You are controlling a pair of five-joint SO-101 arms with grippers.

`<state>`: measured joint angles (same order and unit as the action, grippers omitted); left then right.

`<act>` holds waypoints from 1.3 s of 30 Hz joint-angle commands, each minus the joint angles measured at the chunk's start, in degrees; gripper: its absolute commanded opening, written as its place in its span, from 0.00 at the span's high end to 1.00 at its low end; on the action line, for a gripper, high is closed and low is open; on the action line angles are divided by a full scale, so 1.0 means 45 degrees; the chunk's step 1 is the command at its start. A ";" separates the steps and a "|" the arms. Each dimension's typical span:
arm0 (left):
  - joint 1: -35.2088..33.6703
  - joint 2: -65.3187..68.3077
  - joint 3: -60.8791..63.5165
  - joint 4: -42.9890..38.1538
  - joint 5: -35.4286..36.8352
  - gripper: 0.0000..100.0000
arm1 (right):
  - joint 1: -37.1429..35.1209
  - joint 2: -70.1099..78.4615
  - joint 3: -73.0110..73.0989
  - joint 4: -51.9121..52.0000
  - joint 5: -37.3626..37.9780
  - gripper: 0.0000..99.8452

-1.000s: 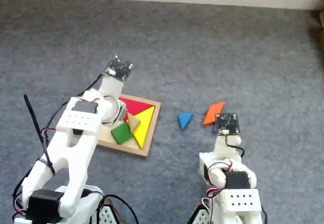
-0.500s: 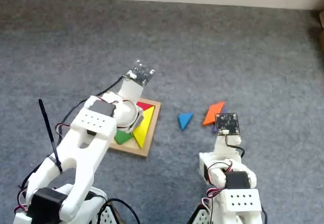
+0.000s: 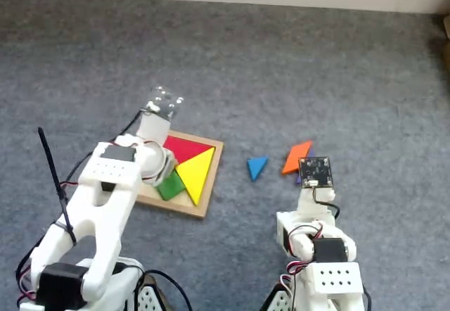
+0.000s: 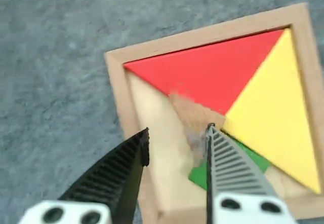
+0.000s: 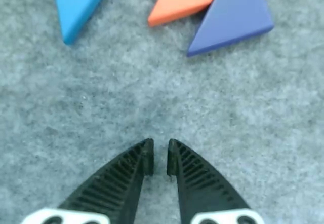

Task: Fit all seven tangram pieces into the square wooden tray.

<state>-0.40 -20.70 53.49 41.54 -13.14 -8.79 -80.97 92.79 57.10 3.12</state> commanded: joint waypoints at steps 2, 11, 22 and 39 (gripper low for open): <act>-0.0772 -0.0029 -0.0010 -0.0508 -0.0586 0.81 | 0.0166 -0.0127 -0.0068 -0.0205 0.0117 0.94; -0.0733 -0.0186 -0.0088 -0.0449 -0.0684 0.81 | 0.0166 -0.0127 -0.0068 -0.0205 0.0117 0.94; -0.0772 -0.0205 -0.2491 0.3204 -0.0606 0.82 | 0.0186 -0.0127 -0.0088 -0.0147 0.0117 0.94; -0.2940 -0.8996 0.1534 0.4376 -0.0606 0.84 | 0.1026 -0.0010 -0.3780 0.2022 0.0899 0.94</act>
<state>-9.36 -55.69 57.10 61.14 -15.96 -4.57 -80.97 84.35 62.37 6.02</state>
